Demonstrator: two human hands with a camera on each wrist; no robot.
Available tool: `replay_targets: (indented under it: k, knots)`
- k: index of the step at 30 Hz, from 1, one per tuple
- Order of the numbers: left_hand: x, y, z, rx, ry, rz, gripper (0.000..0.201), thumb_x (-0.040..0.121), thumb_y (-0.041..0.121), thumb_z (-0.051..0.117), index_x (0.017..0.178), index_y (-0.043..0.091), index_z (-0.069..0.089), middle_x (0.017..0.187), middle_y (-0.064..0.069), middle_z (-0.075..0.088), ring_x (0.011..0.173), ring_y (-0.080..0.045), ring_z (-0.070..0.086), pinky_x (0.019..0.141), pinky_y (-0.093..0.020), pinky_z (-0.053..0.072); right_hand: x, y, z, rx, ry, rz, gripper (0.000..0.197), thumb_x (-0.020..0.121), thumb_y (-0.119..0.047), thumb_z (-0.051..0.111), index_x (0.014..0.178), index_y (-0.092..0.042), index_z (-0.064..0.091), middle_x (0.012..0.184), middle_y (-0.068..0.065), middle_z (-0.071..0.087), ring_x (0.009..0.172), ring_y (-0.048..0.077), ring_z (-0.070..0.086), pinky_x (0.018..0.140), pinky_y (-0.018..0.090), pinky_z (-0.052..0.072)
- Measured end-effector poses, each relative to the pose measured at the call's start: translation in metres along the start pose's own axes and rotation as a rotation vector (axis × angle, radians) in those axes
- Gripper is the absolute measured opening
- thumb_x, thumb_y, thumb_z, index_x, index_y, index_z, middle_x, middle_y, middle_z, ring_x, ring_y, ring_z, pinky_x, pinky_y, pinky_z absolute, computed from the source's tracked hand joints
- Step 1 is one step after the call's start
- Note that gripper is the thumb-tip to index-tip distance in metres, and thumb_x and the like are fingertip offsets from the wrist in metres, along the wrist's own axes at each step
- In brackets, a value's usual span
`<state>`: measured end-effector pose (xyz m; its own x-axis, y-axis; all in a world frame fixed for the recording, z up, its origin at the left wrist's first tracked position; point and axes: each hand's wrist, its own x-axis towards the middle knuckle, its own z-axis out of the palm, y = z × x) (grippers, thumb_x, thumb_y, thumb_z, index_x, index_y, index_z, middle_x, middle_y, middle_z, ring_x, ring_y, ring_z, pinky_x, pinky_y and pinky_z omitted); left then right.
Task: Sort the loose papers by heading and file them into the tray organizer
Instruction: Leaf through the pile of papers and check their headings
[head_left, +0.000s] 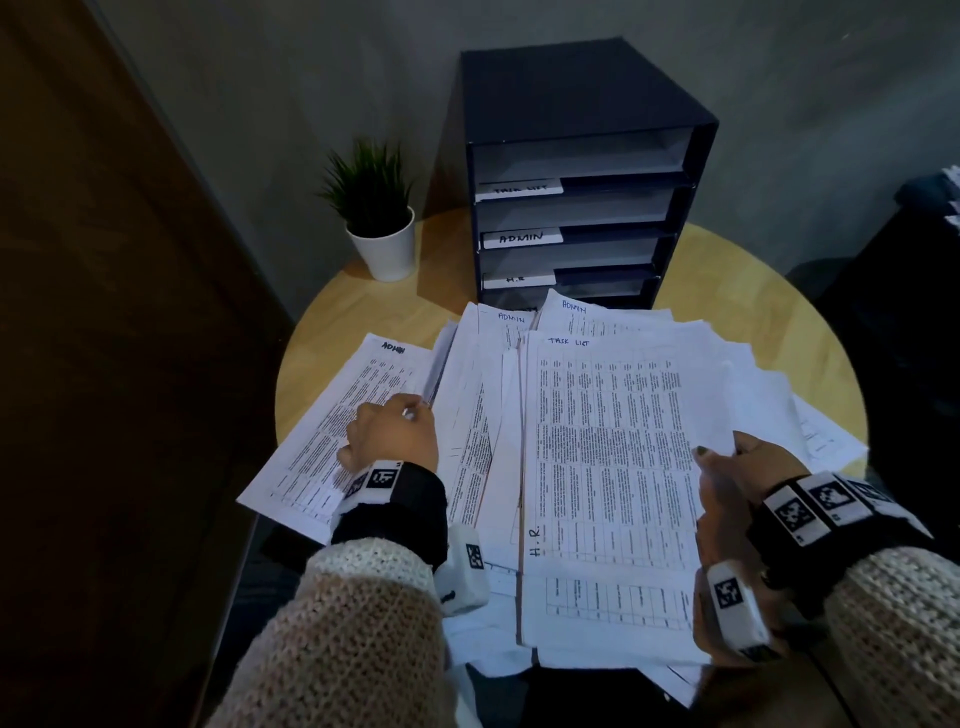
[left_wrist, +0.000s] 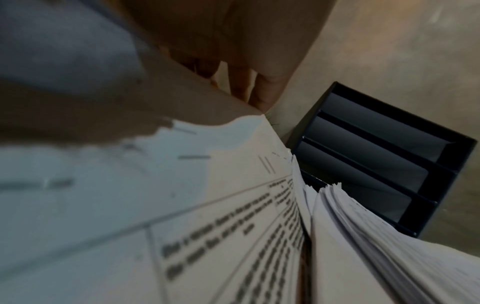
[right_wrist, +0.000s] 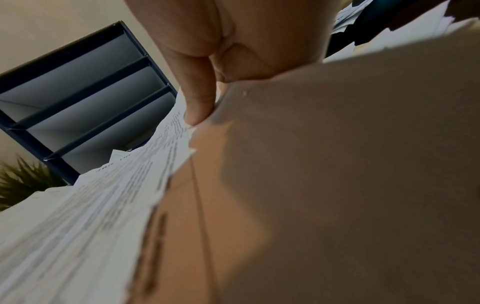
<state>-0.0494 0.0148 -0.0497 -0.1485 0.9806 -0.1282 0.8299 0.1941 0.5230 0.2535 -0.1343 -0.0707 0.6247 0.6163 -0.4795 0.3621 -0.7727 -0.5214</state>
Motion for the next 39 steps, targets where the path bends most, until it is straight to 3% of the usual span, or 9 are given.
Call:
replay_targets:
  k: [5, 10, 14, 17, 21, 25, 30, 36, 39]
  knots:
    - [-0.008, 0.006, 0.001, -0.050, -0.022, 0.065, 0.032, 0.095, 0.026, 0.038, 0.103, 0.034, 0.068, 0.125, -0.004, 0.046, 0.106, -0.026, 0.051, 0.100, -0.040, 0.027, 0.003, 0.002, 0.002, 0.020, 0.005, 0.000, 0.037, 0.091, -0.032, 0.056, 0.119, -0.008, 0.058, 0.112, 0.015, 0.064, 0.105, 0.031, 0.059, 0.092, 0.036, 0.042]
    - [-0.017, 0.017, -0.002, -0.137, -0.008, 0.023, 0.029, 0.090, 0.026, 0.043, 0.063, 0.029, 0.054, 0.142, -0.001, 0.040, 0.125, -0.027, 0.040, 0.107, -0.044, 0.030, 0.003, 0.002, 0.002, 0.024, -0.001, 0.008, 0.037, 0.091, -0.032, 0.056, 0.118, -0.007, 0.058, 0.114, 0.016, 0.064, 0.106, 0.032, 0.058, 0.094, 0.038, 0.043]
    - [-0.024, 0.022, -0.002, -0.292, -0.106, 0.103, 0.018, 0.090, 0.021, 0.043, 0.081, 0.028, 0.057, 0.080, 0.000, 0.061, 0.074, -0.026, 0.057, 0.071, -0.031, 0.045, 0.002, 0.002, 0.001, 0.017, -0.005, 0.007, 0.036, 0.092, -0.032, 0.055, 0.119, -0.008, 0.058, 0.115, 0.015, 0.063, 0.103, 0.030, 0.058, 0.091, 0.035, 0.041]
    - [-0.031, 0.028, 0.000, -0.320, -0.124, 0.171, 0.015, 0.093, 0.022, 0.043, 0.105, 0.027, 0.049, 0.071, 0.010, 0.056, 0.065, -0.019, 0.054, 0.061, -0.027, 0.038, 0.001, 0.001, 0.001, 0.026, -0.005, -0.003, 0.036, 0.092, -0.031, 0.055, 0.121, -0.009, 0.057, 0.116, 0.015, 0.063, 0.099, 0.028, 0.057, 0.089, 0.034, 0.041]
    - [-0.039, 0.036, 0.008, -0.203, -0.157, 0.220, 0.037, 0.099, 0.033, 0.035, 0.126, 0.019, 0.056, 0.114, -0.003, 0.060, 0.111, -0.026, 0.054, 0.093, -0.033, 0.042, 0.001, -0.001, 0.001, 0.014, -0.006, -0.001, 0.036, 0.092, -0.031, 0.055, 0.121, -0.009, 0.057, 0.118, 0.015, 0.062, 0.106, 0.031, 0.057, 0.091, 0.035, 0.041]
    - [-0.032, 0.028, 0.009, -0.008, -0.214, 0.091, 0.041, 0.099, 0.041, 0.027, 0.129, 0.033, 0.054, 0.150, -0.005, 0.028, 0.137, -0.025, 0.027, 0.113, -0.040, 0.019, 0.002, 0.000, 0.000, 0.011, -0.014, 0.003, 0.038, 0.093, -0.032, 0.055, 0.119, -0.005, 0.057, 0.111, 0.016, 0.063, 0.107, 0.032, 0.058, 0.088, 0.034, 0.040]
    - [-0.026, 0.022, 0.006, -0.196, -0.276, 0.152, 0.040, 0.102, 0.032, 0.028, 0.126, 0.019, 0.057, 0.133, -0.001, 0.053, 0.125, -0.021, 0.046, 0.091, -0.022, 0.032, 0.005, 0.002, 0.001, 0.027, -0.018, 0.020, 0.038, 0.092, -0.034, 0.055, 0.118, -0.006, 0.057, 0.107, 0.015, 0.063, 0.105, 0.032, 0.058, 0.092, 0.038, 0.042]
    - [-0.002, 0.009, -0.004, -0.471, -0.246, -0.233, 0.039, 0.100, 0.012, 0.038, 0.138, 0.010, 0.046, 0.147, -0.004, 0.043, 0.129, -0.024, 0.046, 0.099, -0.024, 0.034, 0.003, 0.001, 0.000, 0.024, -0.012, 0.008, 0.038, 0.092, -0.032, 0.055, 0.122, -0.008, 0.057, 0.113, 0.015, 0.063, 0.107, 0.032, 0.058, 0.088, 0.033, 0.041]
    - [-0.002, 0.006, 0.000, -0.381, -0.278, -0.153, 0.047, 0.096, 0.012, 0.050, 0.142, 0.013, 0.041, 0.148, -0.004, 0.040, 0.132, -0.024, 0.042, 0.103, -0.024, 0.032, 0.002, 0.000, 0.000, 0.021, -0.014, 0.007, 0.038, 0.093, -0.031, 0.055, 0.123, -0.008, 0.056, 0.113, 0.014, 0.063, 0.105, 0.031, 0.057, 0.084, 0.029, 0.038]
